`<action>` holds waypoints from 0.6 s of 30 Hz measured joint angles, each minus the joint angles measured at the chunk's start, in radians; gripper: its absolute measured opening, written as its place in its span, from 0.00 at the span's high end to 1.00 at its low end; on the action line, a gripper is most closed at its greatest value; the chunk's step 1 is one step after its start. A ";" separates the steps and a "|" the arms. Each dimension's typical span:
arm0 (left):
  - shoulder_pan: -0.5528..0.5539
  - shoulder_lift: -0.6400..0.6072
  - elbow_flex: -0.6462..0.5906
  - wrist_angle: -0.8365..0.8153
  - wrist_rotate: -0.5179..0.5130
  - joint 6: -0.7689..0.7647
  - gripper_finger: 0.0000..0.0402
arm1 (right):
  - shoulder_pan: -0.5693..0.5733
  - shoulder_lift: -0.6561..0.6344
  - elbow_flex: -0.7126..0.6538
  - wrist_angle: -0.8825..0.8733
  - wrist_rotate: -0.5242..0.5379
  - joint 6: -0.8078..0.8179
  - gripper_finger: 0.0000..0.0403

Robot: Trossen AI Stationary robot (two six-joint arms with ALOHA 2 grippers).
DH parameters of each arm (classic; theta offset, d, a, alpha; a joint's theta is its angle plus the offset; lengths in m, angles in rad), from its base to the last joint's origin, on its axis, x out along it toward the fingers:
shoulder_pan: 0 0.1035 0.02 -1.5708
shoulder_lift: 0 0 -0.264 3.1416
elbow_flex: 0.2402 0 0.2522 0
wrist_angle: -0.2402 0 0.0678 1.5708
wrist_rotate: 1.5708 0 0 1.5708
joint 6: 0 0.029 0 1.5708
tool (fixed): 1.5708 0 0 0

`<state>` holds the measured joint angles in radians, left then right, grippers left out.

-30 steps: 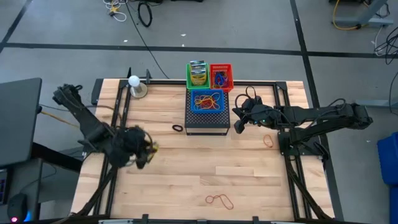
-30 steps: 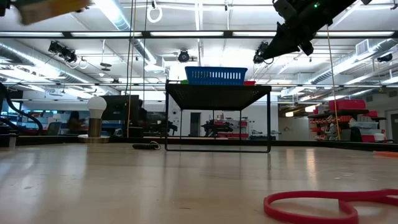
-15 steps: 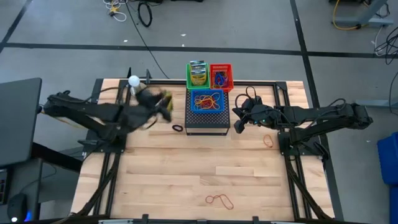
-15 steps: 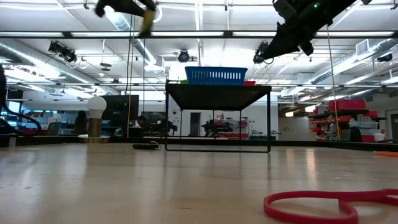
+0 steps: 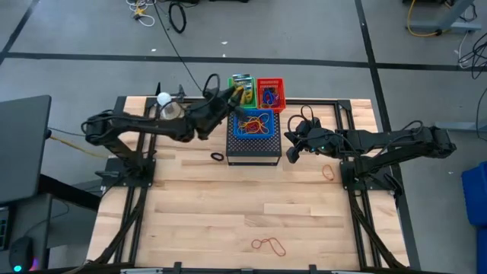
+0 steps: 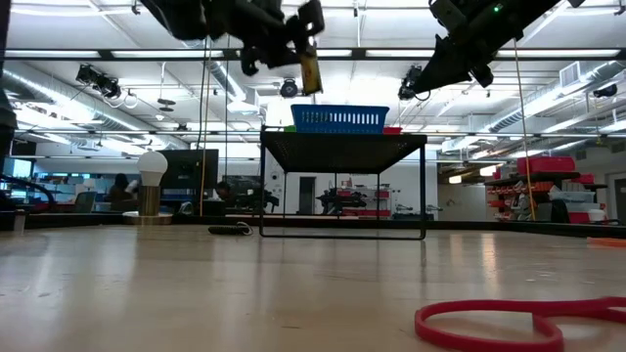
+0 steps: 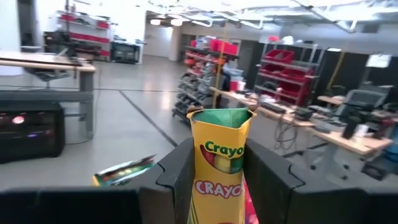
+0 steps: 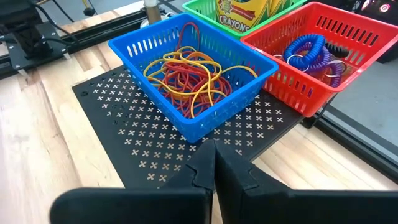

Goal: Pick & Place Office Desk Supplies
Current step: Put the small box of crayon into the green bin on the shelf

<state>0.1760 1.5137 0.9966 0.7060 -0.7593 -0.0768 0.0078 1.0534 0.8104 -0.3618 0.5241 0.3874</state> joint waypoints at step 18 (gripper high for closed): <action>0.101 0.186 0.000 0.081 -0.016 -0.037 0.67 | 0.000 0.000 0.000 0.002 0.004 0.027 0.97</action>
<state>0.2771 1.6995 0.9966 0.7872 -0.7757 -0.1140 0.0078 1.0534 0.8104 -0.3599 0.5282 0.4141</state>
